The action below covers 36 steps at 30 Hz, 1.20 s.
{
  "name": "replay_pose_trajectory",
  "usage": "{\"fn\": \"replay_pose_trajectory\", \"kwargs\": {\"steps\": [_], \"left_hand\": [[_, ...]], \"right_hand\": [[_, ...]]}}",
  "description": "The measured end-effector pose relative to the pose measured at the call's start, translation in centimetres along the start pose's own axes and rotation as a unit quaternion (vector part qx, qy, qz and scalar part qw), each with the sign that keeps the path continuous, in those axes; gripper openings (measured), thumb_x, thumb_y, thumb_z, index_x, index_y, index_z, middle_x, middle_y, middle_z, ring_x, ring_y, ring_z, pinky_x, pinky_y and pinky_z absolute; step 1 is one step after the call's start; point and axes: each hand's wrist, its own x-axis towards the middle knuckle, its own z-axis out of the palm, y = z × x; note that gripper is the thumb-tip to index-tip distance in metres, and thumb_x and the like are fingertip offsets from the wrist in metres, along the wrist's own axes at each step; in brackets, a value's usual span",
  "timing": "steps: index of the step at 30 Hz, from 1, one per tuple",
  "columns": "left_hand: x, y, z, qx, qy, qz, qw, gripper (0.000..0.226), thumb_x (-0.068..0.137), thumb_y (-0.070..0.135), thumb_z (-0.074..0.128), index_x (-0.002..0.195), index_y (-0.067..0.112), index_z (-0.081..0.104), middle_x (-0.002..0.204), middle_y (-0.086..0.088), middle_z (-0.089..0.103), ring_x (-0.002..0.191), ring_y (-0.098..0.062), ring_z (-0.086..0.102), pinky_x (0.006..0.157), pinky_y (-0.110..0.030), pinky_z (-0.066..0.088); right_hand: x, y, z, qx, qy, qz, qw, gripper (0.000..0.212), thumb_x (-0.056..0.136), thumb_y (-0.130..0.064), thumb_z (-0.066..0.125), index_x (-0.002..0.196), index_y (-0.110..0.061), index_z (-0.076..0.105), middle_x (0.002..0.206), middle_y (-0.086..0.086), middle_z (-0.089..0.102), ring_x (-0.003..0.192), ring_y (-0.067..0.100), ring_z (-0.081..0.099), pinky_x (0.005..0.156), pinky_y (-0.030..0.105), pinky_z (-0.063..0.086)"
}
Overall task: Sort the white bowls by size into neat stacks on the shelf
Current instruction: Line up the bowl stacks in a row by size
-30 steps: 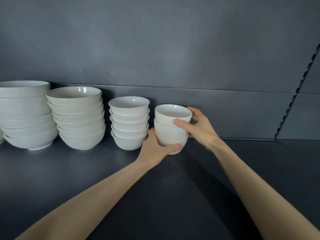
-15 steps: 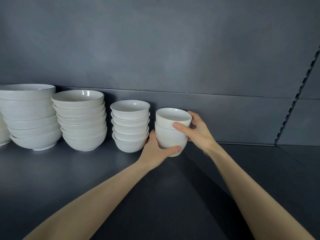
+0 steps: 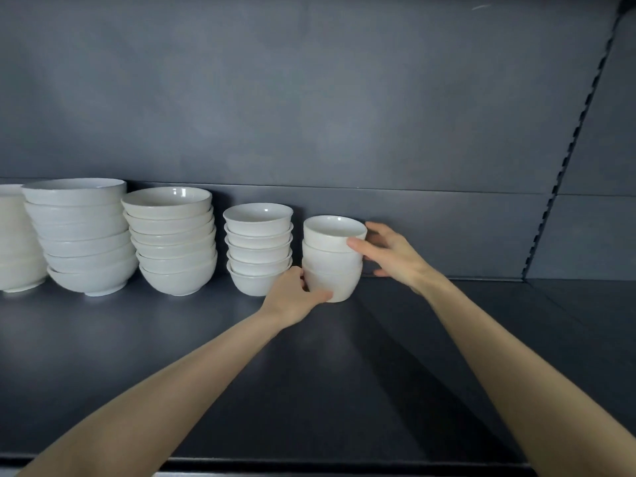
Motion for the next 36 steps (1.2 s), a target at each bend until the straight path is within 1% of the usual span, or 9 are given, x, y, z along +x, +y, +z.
{"fn": "replay_pose_trajectory", "kwargs": {"steps": [2,4,6,9,12,19,22,27,36], "left_hand": [[-0.8,0.4,-0.8,0.042,-0.005,0.012,0.999,0.023,0.080,0.025,0.072,0.090,0.015,0.054,0.085,-0.001,0.060,0.085,-0.019,0.058,0.079,-0.031,0.048],[-1.5,1.0,-1.3,0.077,-0.028,0.033,0.996,0.028,0.079,0.028,0.070,0.100,0.011,0.060,0.093,-0.004,0.064,0.088,-0.021,0.061,0.079,-0.031,0.048],[-2.4,2.0,-1.7,0.108,-0.058,0.056,0.991,0.038,0.080,0.033,0.069,0.112,0.013,0.059,0.101,-0.001,0.062,0.094,-0.019,0.060,0.080,-0.028,0.046],[-3.5,4.0,-1.3,0.151,-0.090,0.106,0.979,0.048,0.082,0.039,0.068,0.122,0.016,0.056,0.108,0.000,0.063,0.102,-0.020,0.060,0.088,-0.028,0.045],[-4.8,7.0,-0.4,0.182,-0.101,0.167,0.964,0.050,0.083,0.039,0.069,0.126,0.017,0.055,0.116,-0.002,0.063,0.109,-0.020,0.058,0.088,-0.026,0.041],[-7.3,16.2,3.4,0.233,-0.089,0.330,0.911,0.061,0.084,0.044,0.066,0.137,0.020,0.047,0.136,-0.002,0.056,0.125,-0.024,0.050,0.103,-0.038,0.040],[-8.4,20.1,6.2,0.245,-0.077,0.395,0.882,0.063,0.086,0.046,0.063,0.140,0.021,0.042,0.140,-0.002,0.052,0.129,-0.024,0.046,0.104,-0.036,0.036],[-10.5,26.4,12.4,0.247,-0.063,0.457,0.852,0.065,0.088,0.047,0.059,0.143,0.022,0.036,0.141,-0.003,0.047,0.131,-0.024,0.040,0.105,-0.035,0.029],[-14.9,36.4,27.4,0.223,-0.074,0.487,0.841,0.068,0.090,0.048,0.057,0.147,0.024,0.028,0.143,-0.001,0.044,0.135,-0.023,0.035,0.109,-0.037,0.024]], "right_hand": [[-1.1,-0.2,-1.0,-0.066,0.017,-0.006,0.998,0.067,0.085,-0.048,0.066,0.142,-0.024,0.040,0.140,-0.004,0.049,0.129,0.015,0.046,0.103,0.042,0.044],[-2.6,-0.6,-2.1,-0.115,0.036,-0.004,0.993,0.067,0.085,-0.049,0.065,0.142,-0.023,0.042,0.144,-0.002,0.046,0.132,0.018,0.043,0.107,0.037,0.040],[-4.5,-1.1,-3.4,-0.163,0.056,-0.002,0.985,0.062,0.087,-0.045,0.064,0.140,-0.021,0.044,0.145,-0.001,0.046,0.132,0.019,0.043,0.104,0.027,0.035],[-7.5,-1.5,-5.3,-0.248,0.079,0.003,0.965,0.055,0.088,-0.041,0.065,0.136,-0.017,0.051,0.141,0.003,0.051,0.125,0.022,0.051,0.098,0.026,0.037],[-10.6,-1.6,-7.6,-0.307,0.090,0.029,0.947,0.051,0.089,-0.040,0.065,0.132,-0.016,0.054,0.137,0.007,0.054,0.121,0.025,0.053,0.091,0.024,0.038],[-17.6,-2.3,-15.3,-0.399,0.152,0.085,0.900,0.055,0.087,-0.039,0.066,0.135,-0.014,0.051,0.147,0.008,0.037,0.133,0.029,0.041,0.109,0.038,0.034],[-20.5,-2.5,-19.3,-0.426,0.187,0.095,0.880,0.054,0.088,-0.038,0.065,0.136,-0.019,0.050,0.151,0.008,0.032,0.134,0.032,0.038,0.110,0.045,0.033],[-25.6,-1.3,-27.0,-0.455,0.234,0.120,0.851,0.056,0.088,-0.040,0.063,0.137,-0.020,0.047,0.152,0.007,0.030,0.132,0.033,0.041,0.106,0.047,0.037],[-34.7,4.3,-42.2,-0.482,0.260,0.154,0.822,0.057,0.089,-0.038,0.063,0.140,-0.018,0.044,0.151,0.006,0.030,0.131,0.029,0.043,0.105,0.043,0.039]]}}
